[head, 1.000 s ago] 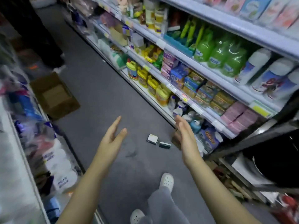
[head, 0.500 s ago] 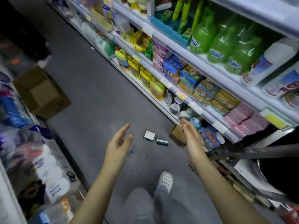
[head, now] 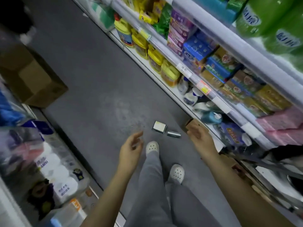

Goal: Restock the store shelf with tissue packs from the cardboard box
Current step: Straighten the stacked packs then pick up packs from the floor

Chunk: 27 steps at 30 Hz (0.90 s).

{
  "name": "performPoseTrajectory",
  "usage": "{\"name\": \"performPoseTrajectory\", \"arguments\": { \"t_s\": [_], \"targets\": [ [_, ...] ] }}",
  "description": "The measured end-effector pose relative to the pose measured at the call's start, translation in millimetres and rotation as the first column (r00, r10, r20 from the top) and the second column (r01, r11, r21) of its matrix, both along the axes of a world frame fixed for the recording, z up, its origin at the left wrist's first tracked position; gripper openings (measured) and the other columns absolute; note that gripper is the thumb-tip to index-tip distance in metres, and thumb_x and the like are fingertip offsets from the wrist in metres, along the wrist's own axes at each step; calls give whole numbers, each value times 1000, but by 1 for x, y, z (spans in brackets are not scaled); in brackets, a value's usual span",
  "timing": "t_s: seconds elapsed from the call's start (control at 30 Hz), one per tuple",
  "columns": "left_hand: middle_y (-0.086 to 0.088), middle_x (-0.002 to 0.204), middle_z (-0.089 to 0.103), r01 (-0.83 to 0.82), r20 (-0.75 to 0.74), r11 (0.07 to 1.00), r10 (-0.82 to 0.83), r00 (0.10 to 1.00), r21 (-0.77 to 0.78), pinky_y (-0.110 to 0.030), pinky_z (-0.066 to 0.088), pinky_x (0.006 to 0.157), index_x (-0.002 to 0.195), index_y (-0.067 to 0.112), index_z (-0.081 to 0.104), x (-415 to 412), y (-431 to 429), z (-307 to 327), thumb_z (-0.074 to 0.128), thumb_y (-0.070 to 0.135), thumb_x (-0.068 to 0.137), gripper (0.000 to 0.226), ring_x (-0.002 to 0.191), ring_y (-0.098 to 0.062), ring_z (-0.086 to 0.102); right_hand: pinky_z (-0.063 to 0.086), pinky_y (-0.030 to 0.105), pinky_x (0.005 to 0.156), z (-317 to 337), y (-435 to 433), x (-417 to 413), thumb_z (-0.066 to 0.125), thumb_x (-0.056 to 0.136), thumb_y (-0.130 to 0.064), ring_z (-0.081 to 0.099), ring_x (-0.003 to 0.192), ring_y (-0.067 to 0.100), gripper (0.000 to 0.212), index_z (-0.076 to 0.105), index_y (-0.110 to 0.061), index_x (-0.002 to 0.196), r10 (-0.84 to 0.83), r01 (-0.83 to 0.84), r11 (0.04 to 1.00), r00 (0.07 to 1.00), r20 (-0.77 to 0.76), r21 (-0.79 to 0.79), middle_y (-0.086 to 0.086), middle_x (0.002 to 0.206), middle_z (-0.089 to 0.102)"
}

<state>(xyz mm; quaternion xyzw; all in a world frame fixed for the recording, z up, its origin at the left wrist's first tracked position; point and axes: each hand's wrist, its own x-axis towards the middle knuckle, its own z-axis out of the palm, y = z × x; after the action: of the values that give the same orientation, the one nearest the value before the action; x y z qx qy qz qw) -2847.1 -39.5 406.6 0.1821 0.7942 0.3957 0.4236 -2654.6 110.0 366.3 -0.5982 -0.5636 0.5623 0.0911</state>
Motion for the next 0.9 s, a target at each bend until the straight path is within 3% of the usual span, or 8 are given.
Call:
{"name": "performPoseTrajectory", "arguments": {
  "t_s": [0.07,0.2,0.3,0.4,0.5,0.57,0.7,0.9],
  "targets": [
    [9,114,62,50,-5,998,-50,999,-46,-1,43,77,124,14,61,-18,14,-30,54,4,96,30,95,6,56,42,26,98,-24,9,-15,62,94,-20,58,116,19,35,58,-13,128,33,-33,999,997,69,-7,-2,119,62],
    [-6,117,65,99,-7,988,-101,995,-120,-19,50,85,122,5,61,-45,46,-99,57,-1,93,30,94,-11,59,31,14,79,-80,26,-45,59,96,-21,53,104,13,37,56,-9,131,170,-174,985,961,217,0,-3,115,56],
    [-1,107,61,131,40,976,-126,991,-172,-10,47,77,123,3,60,-54,70,-163,54,-3,93,32,87,-5,57,38,25,91,-142,31,-56,61,95,-17,54,117,20,38,55,-9,131,168,-162,986,957,237,-44,6,126,58],
    [-5,113,59,196,40,957,-192,981,-212,-17,49,82,125,1,58,-60,93,-250,54,-2,94,32,102,-21,58,33,18,90,-216,38,-64,65,91,-11,48,113,11,37,58,-7,127,218,-218,976,945,245,-25,0,120,56],
    [-14,122,57,270,-1,928,-280,960,-258,-9,35,82,126,-1,58,-58,108,-349,56,-1,93,33,108,-27,57,36,25,92,-307,47,-59,71,86,-8,54,114,24,40,60,-1,124,349,-371,929,878,326,5,10,120,62],
    [-8,123,57,338,-42,895,-365,930,-292,-15,37,90,126,2,59,-54,114,-406,58,4,93,33,108,-24,57,38,35,97,-366,51,-50,74,83,-13,55,117,35,47,59,-2,126,449,-474,879,793,411,-47,18,123,62],
    [-16,134,53,481,-129,799,-553,823,-360,-41,41,101,130,6,57,-42,125,-511,60,6,89,40,117,-34,53,41,43,101,-461,51,-42,74,83,-23,51,121,34,56,52,-9,133,556,-593,797,647,522,-114,15,129,56],
    [-7,156,30,674,-187,506,-851,490,-538,-42,26,112,153,16,21,-27,150,-616,57,6,89,74,143,-30,25,33,48,104,-557,44,-15,83,73,-24,48,122,39,61,59,-10,127,611,-755,650,454,649,-84,16,128,58]
  ]
}}
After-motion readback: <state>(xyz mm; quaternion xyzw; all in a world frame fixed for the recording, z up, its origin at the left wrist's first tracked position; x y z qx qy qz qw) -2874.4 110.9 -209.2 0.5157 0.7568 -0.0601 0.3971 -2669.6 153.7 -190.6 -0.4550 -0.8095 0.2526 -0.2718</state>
